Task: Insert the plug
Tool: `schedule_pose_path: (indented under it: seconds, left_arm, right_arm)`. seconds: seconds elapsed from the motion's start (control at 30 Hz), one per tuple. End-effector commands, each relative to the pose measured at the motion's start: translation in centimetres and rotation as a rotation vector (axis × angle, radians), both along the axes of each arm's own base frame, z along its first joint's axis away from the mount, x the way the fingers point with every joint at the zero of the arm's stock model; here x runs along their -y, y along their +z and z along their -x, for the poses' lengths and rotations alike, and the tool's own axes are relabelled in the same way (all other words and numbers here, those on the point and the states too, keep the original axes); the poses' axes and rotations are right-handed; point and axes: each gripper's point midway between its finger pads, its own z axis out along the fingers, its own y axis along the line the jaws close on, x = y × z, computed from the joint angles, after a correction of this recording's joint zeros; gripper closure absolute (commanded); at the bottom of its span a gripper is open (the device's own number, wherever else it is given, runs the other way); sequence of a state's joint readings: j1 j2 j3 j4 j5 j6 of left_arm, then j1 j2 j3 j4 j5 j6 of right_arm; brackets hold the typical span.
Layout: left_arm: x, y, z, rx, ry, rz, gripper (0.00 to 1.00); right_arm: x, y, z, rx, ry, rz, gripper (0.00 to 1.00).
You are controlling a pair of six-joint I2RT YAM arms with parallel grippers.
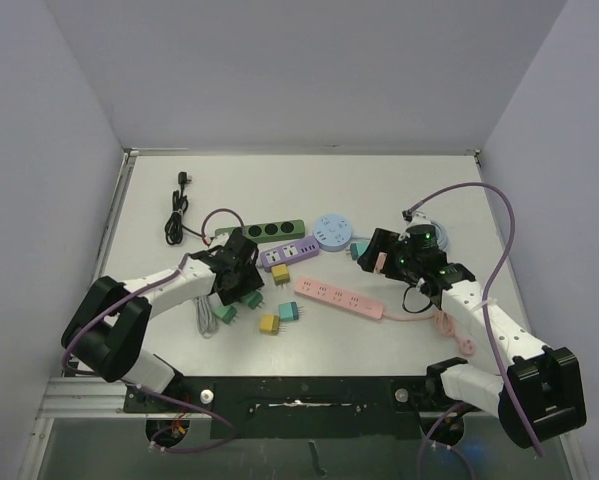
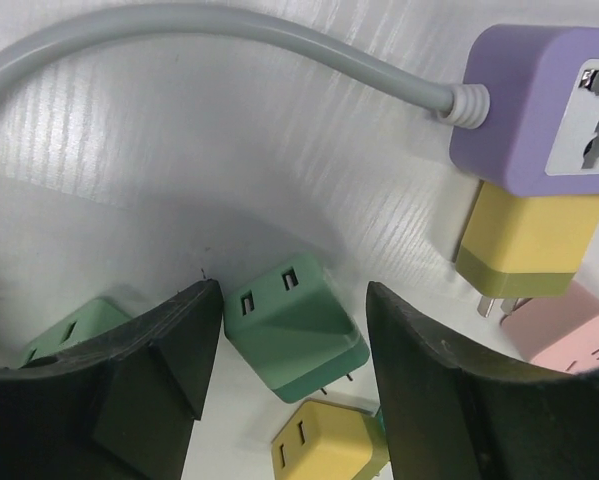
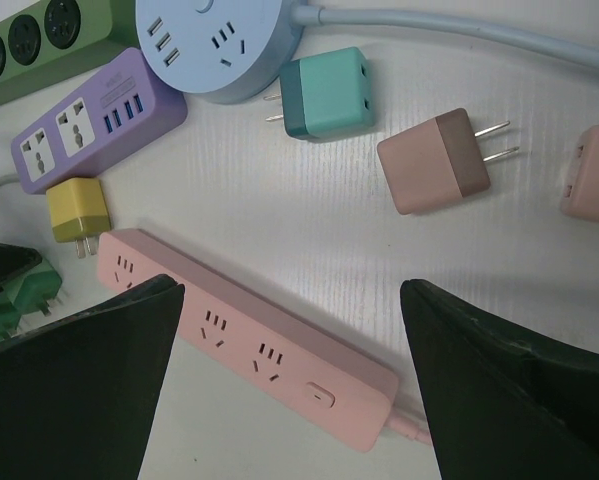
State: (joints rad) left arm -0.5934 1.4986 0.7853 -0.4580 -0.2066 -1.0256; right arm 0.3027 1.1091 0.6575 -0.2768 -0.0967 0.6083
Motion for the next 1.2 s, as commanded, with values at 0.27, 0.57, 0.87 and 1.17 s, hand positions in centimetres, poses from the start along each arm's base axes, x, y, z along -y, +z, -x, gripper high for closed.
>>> schedule_pose_path:
  seconds: [0.27,0.57,0.87,1.17]
  left_arm:
    - [1.8,0.4,-1.6,0.036,0.011,0.059,0.65]
    - [1.5,0.6,0.2,-0.010,-0.049,-0.033,0.38]
    - [3.4,-0.3,0.0,-0.037,-0.067,0.031,0.61]
    - [6.9,7.9,-6.0,0.321,-0.316,0.084,0.81]
  right_arm:
    - [-0.7,2.3,-0.8,0.105,0.018,-0.033,0.05]
    - [-0.8,1.8,-0.7,0.100,0.005,-0.056,0.05]
    - [-0.8,1.5,-0.9,0.089,0.010,-0.047,0.05]
    - [-2.0,3.8,-1.4,0.119,0.053,-0.099,0.05]
